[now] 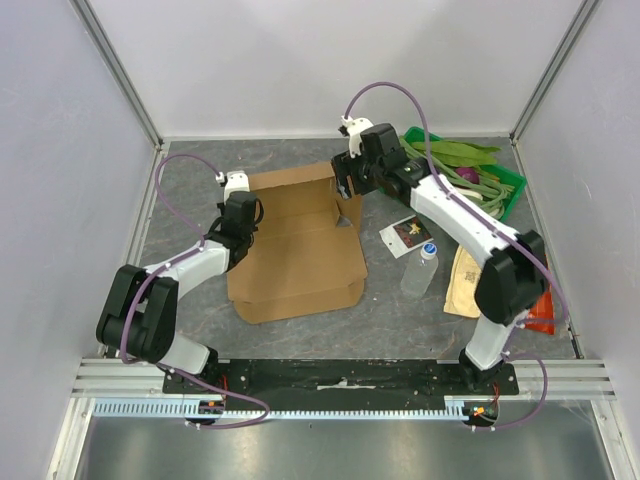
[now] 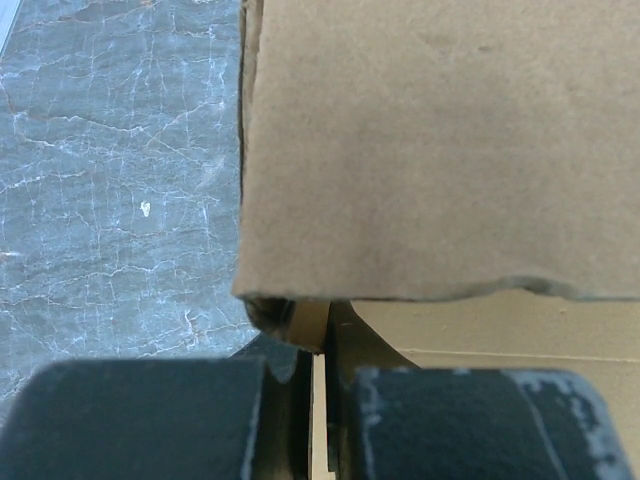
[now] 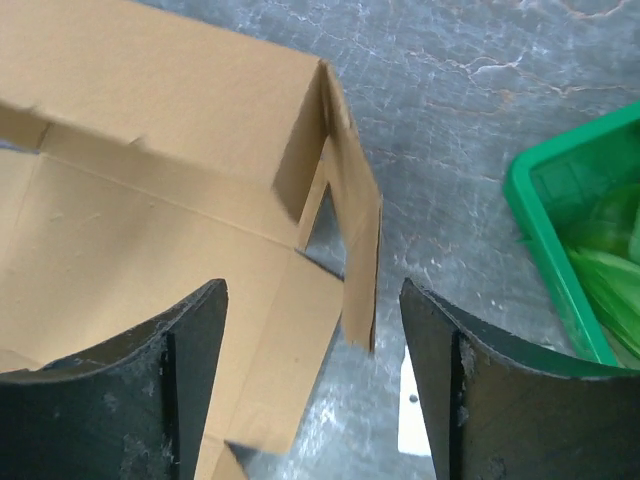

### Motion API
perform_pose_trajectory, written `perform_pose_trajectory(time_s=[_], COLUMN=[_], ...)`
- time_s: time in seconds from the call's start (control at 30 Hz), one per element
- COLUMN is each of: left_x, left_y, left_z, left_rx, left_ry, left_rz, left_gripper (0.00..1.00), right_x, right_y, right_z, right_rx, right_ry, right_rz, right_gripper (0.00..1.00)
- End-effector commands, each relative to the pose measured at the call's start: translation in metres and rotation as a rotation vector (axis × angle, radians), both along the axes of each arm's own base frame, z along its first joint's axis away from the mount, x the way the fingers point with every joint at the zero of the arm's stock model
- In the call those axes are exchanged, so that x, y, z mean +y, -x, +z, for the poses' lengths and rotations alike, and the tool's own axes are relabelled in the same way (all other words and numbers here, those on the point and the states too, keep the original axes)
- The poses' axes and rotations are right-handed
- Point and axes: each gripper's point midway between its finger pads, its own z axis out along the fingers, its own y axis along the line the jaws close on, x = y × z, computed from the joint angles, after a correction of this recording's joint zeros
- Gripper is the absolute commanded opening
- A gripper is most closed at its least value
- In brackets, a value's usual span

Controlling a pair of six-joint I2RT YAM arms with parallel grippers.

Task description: Fold the paper box

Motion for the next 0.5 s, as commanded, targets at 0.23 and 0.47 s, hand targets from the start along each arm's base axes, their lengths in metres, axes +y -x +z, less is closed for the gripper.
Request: perform_pose_trajectory(time_s=[0.23,0.47], left_x=[-0.027,-0.033], left_y=[-0.004,-0.008], left_z=[0.022,0.017], left_rx=[-0.091,-0.084], left_ry=[-0.019,-0.07], left_rz=[-0.232,-0.305], left_gripper=[0.02,0.02], right_x=[0.021,0.081], right_y=[0.026,-0.061], right_z=[0.111,0.106], right_rx=[-0.411,-0.09], right_ry=[-0.064,-0.399], right_rz=[0.336,0.115], right_gripper=[0.96,0.47])
